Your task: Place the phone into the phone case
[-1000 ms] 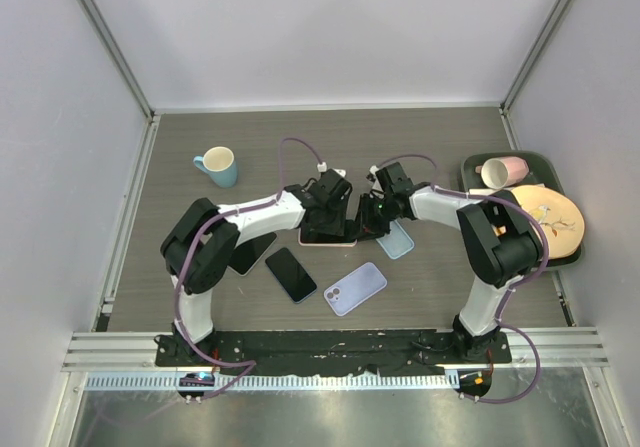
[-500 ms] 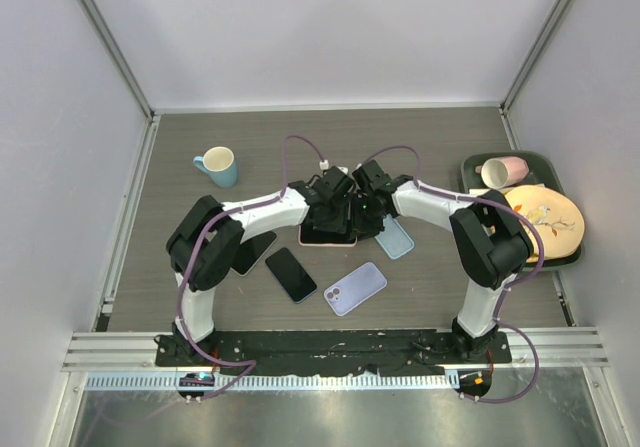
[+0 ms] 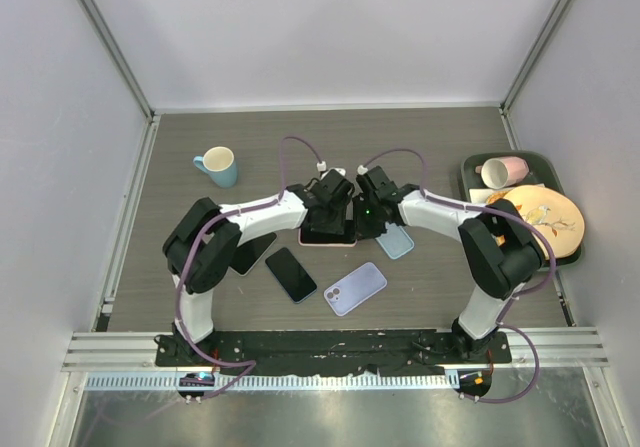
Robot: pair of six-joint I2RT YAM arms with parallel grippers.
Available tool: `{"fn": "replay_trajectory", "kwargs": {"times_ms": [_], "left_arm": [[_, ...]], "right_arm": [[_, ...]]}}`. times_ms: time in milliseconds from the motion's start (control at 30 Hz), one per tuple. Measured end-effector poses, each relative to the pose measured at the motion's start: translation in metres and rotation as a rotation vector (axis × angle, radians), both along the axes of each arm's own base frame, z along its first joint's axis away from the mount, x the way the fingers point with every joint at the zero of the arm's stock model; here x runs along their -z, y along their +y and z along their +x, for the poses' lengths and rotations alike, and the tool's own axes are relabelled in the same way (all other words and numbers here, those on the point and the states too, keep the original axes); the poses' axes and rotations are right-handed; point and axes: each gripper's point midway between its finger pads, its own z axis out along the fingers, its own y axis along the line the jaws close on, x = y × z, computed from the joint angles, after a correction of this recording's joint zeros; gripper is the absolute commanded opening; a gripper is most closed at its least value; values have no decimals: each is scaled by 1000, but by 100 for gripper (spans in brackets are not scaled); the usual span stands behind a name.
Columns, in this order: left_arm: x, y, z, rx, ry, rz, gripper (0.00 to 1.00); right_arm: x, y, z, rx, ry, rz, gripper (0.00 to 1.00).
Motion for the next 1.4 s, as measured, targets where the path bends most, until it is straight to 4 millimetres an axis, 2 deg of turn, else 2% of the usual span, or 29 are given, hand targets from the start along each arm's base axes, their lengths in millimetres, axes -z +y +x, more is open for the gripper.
{"fn": "replay_trajectory", "kwargs": {"times_ms": [33, 133, 200, 267, 467, 633, 800, 1100, 1400], "left_arm": [[0, 1, 0, -1, -3, 1, 41], [0, 7, -4, -5, -8, 11, 41], [0, 11, -6, -8, -9, 19, 41], [1, 13, -7, -11, -10, 23, 41], [1, 14, -8, -11, -10, 24, 40], [1, 13, -8, -9, -7, 23, 40], [1, 11, -5, -6, -7, 26, 40], [1, 11, -6, -6, -6, 26, 40], [2, 12, -6, -8, -6, 29, 40]], "right_arm": [[0, -1, 0, -1, -5, 19, 35], [-2, -3, -2, 5, -4, 82, 51], [-1, -9, -3, 14, 6, 112, 57], [-1, -14, -4, 22, 18, 139, 57], [-5, -14, 3, 31, 34, 235, 50], [1, -8, 10, 28, 57, 306, 36], [3, -4, 9, 19, 85, 351, 33], [3, -2, 6, -32, 75, 338, 24], [6, 0, 6, -59, 65, 190, 21]]}}
